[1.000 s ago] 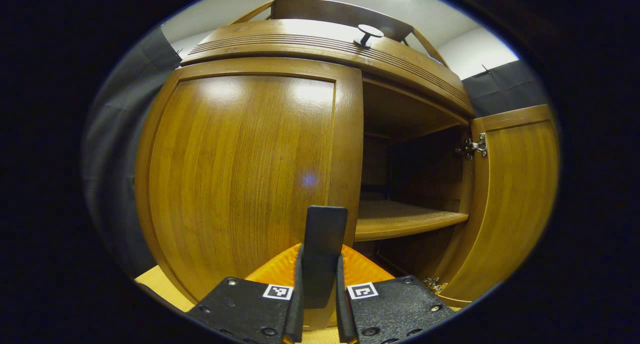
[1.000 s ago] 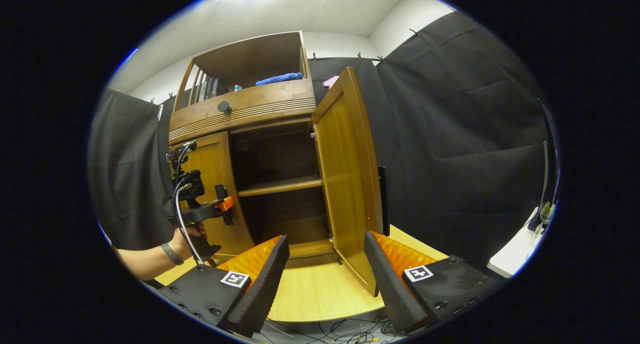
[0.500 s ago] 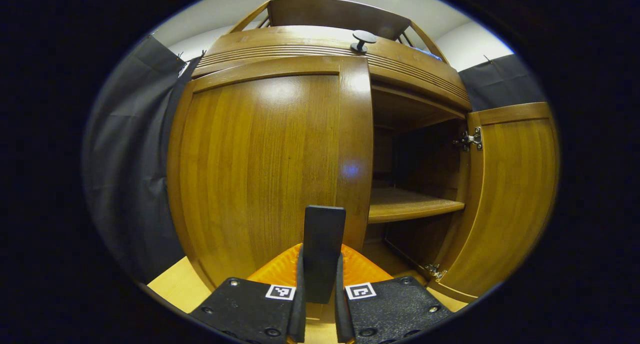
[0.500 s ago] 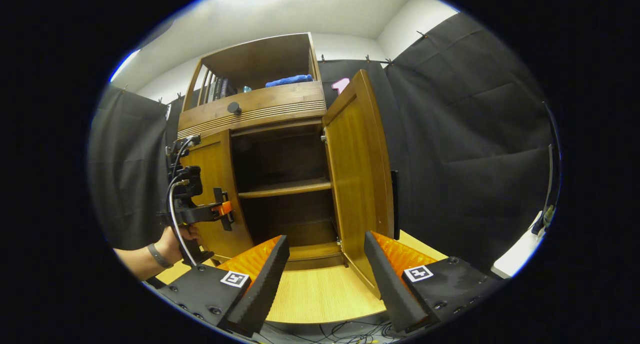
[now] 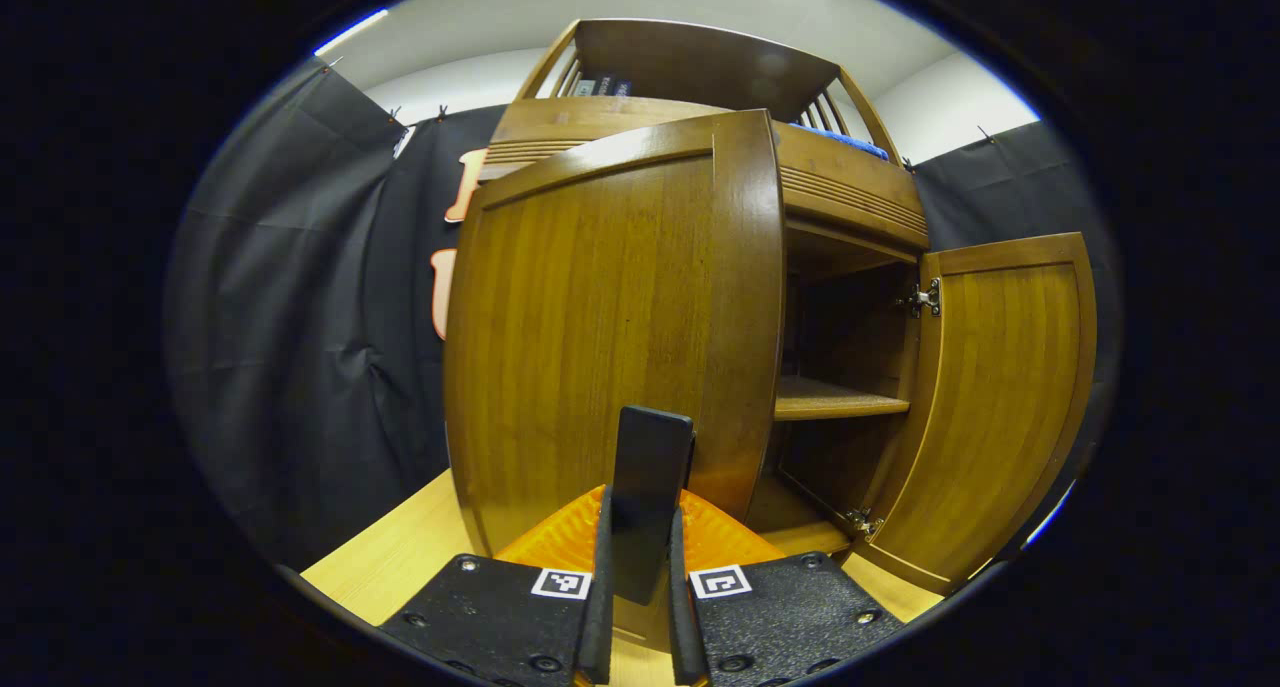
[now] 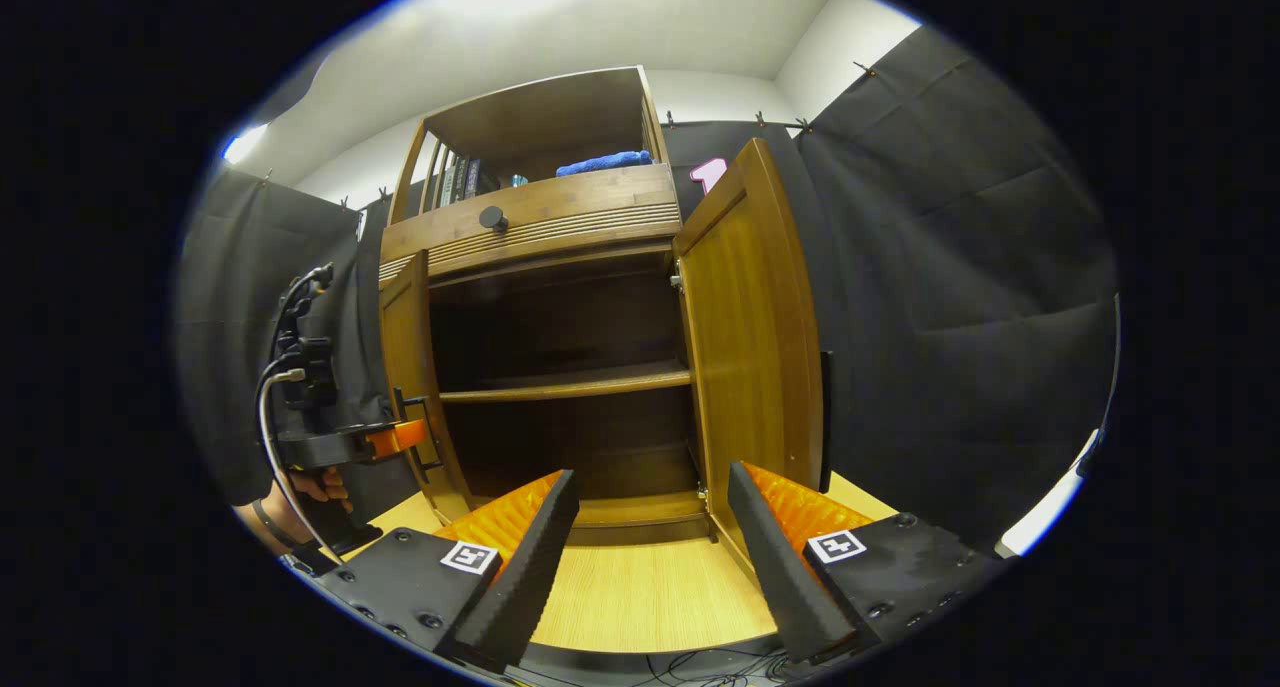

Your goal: Open the right door of the double-door shoe cabinet with the right hand, and open the left door with the left hand.

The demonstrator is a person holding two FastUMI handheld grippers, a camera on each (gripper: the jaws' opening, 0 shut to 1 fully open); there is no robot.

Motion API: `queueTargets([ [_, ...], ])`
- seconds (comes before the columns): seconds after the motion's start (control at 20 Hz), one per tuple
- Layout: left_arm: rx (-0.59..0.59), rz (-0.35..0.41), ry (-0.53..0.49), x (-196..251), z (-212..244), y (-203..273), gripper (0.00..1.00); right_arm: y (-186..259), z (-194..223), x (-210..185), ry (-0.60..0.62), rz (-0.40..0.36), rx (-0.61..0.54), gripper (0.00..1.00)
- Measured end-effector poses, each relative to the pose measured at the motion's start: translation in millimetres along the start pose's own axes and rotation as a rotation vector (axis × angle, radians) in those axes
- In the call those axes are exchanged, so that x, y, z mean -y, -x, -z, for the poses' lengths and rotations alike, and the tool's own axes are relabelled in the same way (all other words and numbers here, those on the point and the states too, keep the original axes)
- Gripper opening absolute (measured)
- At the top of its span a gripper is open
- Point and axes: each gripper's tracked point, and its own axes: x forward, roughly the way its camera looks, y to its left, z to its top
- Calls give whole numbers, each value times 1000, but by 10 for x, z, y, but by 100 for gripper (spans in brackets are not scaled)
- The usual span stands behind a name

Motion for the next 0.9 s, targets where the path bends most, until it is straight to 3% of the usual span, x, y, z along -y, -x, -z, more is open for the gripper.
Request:
queueTargets([
  [0.55,55,-124,0,-528,-115,377,17,-198,111,-232,-7,-108,-37,100],
  [0.6,57,-132,0,-598,-126,413,14,-224,117,-266,-8,-117,-41,96],
  [0.75,67,-146,12,-824,-152,532,10,-286,109,-329,-8,-135,-45,100],
  [0.8,64,-149,16,-910,-136,547,9,-292,114,-351,-7,-142,-46,87],
  [0.85,62,-145,12,-958,-143,546,8,-299,118,-372,-5,-150,-48,87],
  [0.9,59,-135,2,-1019,-120,518,7,-316,117,-400,-3,-156,-49,97],
])
